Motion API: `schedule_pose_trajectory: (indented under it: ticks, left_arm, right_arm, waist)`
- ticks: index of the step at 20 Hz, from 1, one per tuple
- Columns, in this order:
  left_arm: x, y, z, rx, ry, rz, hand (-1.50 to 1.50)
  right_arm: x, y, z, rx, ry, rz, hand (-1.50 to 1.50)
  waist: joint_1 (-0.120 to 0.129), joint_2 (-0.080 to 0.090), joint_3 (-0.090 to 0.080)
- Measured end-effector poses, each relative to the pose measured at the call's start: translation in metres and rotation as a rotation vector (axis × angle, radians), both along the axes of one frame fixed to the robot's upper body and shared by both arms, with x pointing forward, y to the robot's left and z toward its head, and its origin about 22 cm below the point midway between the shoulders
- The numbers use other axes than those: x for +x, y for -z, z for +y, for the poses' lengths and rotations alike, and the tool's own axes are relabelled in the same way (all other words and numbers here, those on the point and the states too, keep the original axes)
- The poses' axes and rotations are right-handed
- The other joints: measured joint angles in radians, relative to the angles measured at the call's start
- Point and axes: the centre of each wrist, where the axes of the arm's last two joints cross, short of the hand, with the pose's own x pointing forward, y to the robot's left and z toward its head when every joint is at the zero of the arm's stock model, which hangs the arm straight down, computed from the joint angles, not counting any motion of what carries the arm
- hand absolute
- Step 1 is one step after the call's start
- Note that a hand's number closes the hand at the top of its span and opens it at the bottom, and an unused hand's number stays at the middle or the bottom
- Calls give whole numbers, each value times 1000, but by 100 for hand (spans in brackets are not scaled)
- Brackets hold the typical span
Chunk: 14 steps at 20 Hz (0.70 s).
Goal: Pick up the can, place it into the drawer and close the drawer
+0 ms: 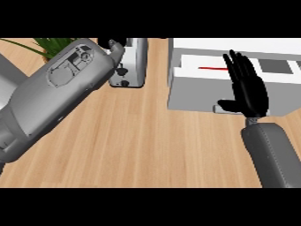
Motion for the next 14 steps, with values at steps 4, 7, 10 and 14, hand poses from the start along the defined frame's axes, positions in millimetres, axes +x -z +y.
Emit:
schedule_pose_trajectory:
  ticks: [4,7,10,14]
  left_arm:
    - [-3,-4,22,4,2,13,-150]
    - [-6,0,32,3,2,23,-150]
    - [-13,6,33,11,5,30,-150]
    - [-21,10,41,10,10,37,-150]
  right_arm:
    - [18,1,0,-11,37,-36,-150]
    - [33,-1,1,-8,56,-55,-150]
    - [48,-5,2,2,82,-66,-150]
    - [63,-10,5,1,109,-78,-150]
  waist:
    - [5,4,3]
    - [6,9,5]
    - [9,15,10]
    - [16,23,14]
